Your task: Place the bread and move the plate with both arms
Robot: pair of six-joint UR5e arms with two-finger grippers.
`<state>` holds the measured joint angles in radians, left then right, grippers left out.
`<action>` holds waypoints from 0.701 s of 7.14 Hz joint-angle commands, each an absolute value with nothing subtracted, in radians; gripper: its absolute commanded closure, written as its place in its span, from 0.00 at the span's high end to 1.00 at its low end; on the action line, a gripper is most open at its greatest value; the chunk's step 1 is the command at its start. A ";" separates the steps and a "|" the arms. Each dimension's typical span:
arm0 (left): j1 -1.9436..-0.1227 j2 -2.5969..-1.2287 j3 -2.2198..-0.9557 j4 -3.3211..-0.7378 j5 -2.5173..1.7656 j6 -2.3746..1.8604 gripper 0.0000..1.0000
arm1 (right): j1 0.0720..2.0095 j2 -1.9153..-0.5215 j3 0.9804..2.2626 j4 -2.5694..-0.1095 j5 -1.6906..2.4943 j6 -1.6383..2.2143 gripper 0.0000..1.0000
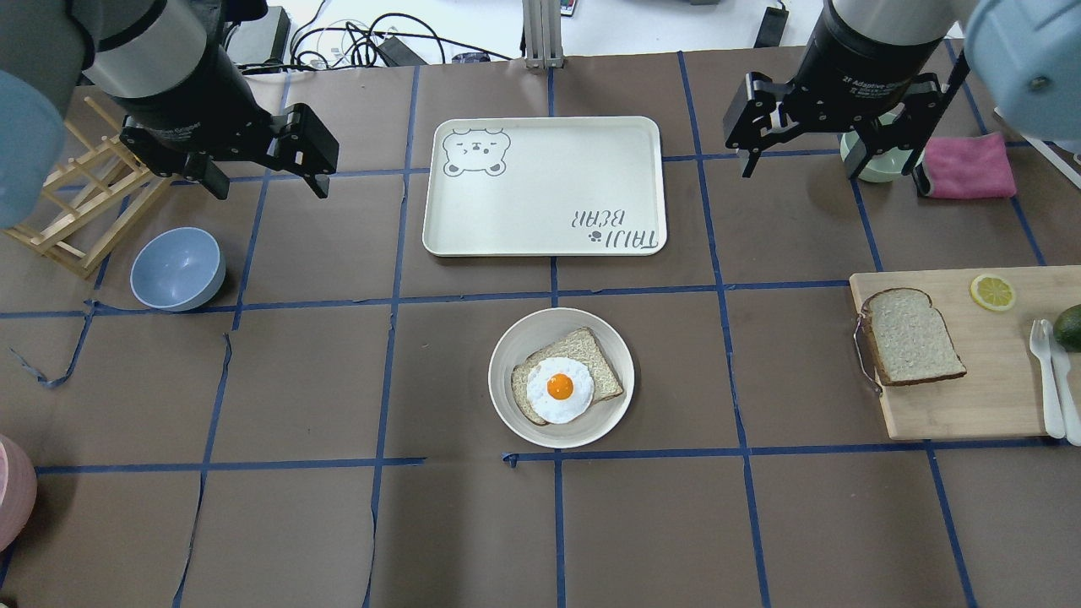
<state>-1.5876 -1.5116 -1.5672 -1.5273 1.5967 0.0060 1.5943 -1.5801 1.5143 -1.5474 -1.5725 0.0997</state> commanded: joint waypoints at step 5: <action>-1.586 -1.519 -1.566 -1.525 1.594 0.005 1.00 | 1.594 -1.580 1.516 -1.548 -1.591 0.098 1.00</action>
<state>-1.5868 -1.5175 -1.5662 -1.5250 1.5941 0.0055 1.5938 -1.5800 1.5154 -1.5457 -1.5894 0.0994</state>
